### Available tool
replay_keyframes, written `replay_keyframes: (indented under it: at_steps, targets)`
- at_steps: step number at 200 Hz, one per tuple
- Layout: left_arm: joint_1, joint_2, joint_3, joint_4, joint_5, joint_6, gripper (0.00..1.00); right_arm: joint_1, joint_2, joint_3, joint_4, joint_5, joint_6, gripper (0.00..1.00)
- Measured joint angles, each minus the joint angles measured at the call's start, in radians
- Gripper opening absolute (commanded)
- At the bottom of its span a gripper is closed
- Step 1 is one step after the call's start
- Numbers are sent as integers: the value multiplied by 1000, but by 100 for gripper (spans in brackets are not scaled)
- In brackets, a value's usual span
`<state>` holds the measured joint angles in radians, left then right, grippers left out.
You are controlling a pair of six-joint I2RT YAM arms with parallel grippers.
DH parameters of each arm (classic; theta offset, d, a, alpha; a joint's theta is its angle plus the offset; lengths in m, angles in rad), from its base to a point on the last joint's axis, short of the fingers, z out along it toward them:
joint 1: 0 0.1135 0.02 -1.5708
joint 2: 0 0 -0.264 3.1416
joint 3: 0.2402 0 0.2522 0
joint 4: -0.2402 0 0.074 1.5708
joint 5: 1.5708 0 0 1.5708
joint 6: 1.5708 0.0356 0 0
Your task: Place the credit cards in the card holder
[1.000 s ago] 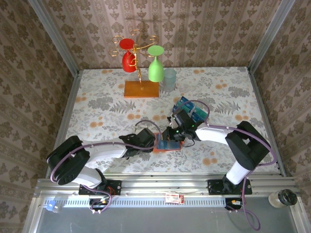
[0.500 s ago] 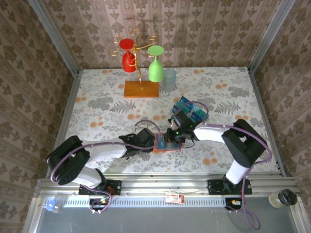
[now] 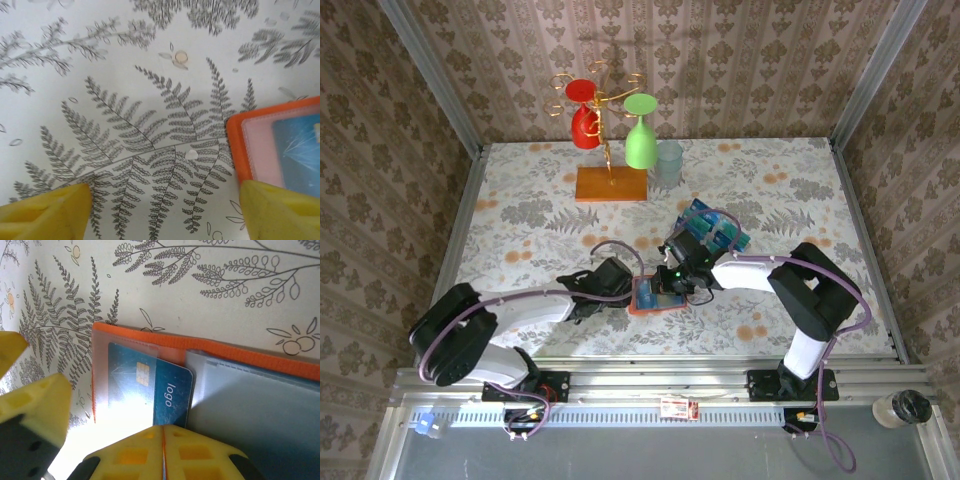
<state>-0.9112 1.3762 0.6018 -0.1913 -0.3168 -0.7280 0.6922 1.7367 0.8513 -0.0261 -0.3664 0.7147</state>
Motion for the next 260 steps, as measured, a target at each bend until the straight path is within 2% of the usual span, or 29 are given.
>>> replay_keyframes:
  at_steps: [29, 85, 147, 260]
  targets:
    - [21, -50, 0, 4, 35, 8, 80, 0, 0, 0, 1, 0, 10, 8]
    - [24, -17, 0, 50, 112, 11, 80, 0, 0, 0, 0, 0, 21, 8]
    - [24, 61, 0, 53, 111, 11, 79, 0, -26, 0, -17, 5, 18, 10]
    - [23, 69, 2, 57, 96, 11, 79, 0, -39, 24, -99, 53, -32, 9]
